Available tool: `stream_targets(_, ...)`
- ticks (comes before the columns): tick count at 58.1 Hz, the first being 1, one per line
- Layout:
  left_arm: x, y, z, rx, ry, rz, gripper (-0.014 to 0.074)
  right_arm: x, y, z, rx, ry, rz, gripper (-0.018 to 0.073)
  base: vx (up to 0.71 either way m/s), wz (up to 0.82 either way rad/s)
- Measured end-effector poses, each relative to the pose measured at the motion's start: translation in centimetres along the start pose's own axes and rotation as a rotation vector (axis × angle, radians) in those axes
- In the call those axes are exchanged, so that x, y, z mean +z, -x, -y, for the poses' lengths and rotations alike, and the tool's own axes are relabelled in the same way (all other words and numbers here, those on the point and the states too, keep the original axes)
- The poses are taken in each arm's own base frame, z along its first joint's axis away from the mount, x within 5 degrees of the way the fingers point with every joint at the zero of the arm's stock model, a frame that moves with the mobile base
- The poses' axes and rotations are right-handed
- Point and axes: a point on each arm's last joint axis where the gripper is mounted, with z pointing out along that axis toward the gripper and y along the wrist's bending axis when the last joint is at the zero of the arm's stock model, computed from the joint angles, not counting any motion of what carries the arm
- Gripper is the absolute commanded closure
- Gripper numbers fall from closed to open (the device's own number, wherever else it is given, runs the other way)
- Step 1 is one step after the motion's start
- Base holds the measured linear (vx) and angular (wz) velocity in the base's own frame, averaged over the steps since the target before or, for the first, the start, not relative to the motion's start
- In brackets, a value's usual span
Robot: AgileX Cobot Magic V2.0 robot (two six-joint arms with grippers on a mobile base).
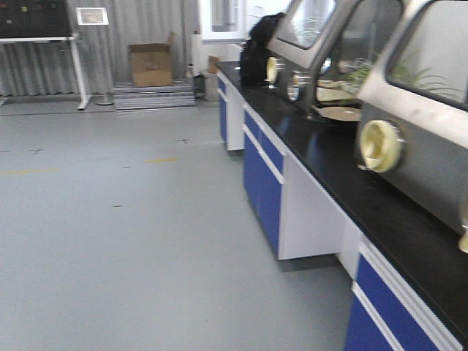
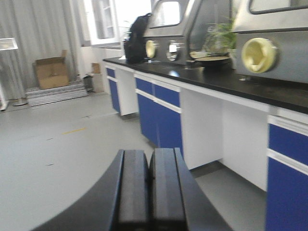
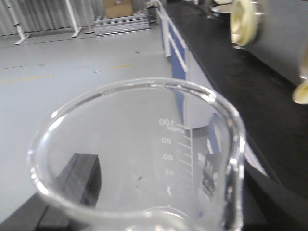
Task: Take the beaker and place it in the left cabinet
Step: 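Drive the base away from the bench holding the beaker in the right gripper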
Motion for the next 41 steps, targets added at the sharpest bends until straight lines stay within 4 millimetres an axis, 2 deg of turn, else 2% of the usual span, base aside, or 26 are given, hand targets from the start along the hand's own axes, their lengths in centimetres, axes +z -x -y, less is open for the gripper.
stream_targets(20,0.0,0.0,0.0,0.0,0.0,0.0,0.0595,0.0,0.0,0.0,0.0,0.0,0.0,0.0562,0.33,0.33)
stream_targets(41,0.0,0.0,0.0,0.0,0.0,0.0,0.0595,0.0,0.0,0.0,0.0,0.0,0.0,0.0562,0.48,0.26)
